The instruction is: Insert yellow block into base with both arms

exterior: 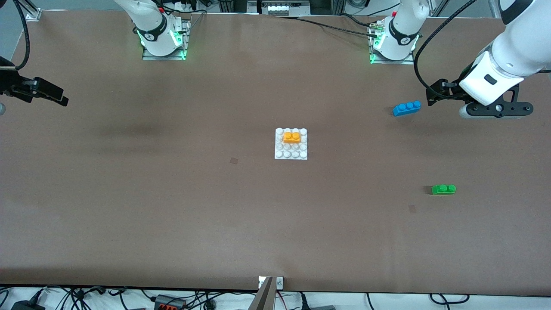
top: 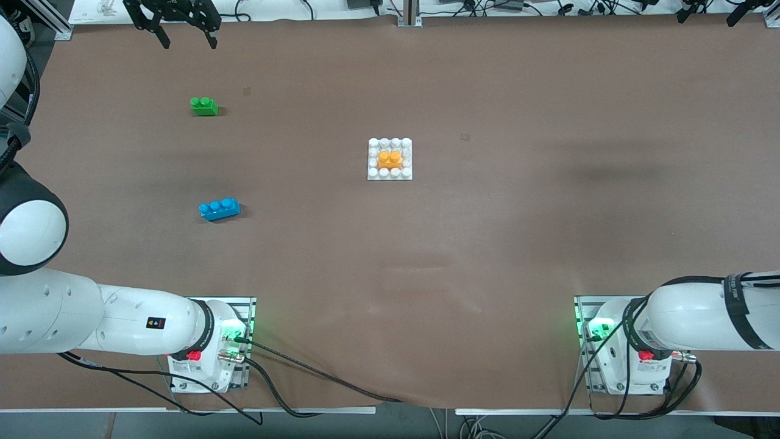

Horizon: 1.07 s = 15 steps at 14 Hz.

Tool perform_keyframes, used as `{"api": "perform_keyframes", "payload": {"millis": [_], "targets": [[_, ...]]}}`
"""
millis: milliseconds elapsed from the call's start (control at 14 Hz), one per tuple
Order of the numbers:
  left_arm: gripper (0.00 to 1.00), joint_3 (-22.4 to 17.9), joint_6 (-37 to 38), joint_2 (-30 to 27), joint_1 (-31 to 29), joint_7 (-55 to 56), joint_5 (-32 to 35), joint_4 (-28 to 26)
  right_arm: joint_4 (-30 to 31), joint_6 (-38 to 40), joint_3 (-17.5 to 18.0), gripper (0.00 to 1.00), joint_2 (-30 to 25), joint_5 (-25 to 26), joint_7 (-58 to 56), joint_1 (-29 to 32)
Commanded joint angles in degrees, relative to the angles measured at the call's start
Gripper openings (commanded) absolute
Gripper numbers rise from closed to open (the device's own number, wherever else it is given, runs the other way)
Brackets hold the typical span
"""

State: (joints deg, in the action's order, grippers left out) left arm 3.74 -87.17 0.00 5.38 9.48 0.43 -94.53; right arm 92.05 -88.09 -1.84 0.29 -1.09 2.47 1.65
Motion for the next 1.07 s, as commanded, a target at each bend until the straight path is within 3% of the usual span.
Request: {"api": "perform_keyframes", "payload": {"millis": [0,1000], "targets": [[1.00,-0.57,0.33,0.00,0.25,-1.75,-1.84,0.93,-1.18,0.64,0.17,1.00,0.33,-0.32,0.69,0.20],[1.00,-0.49,0.86,0.09,0.16,2.20,-3.95,1.02,-1.18,0.64,0.17,1.00,0.42,-0.32,0.69,0.20]]}}
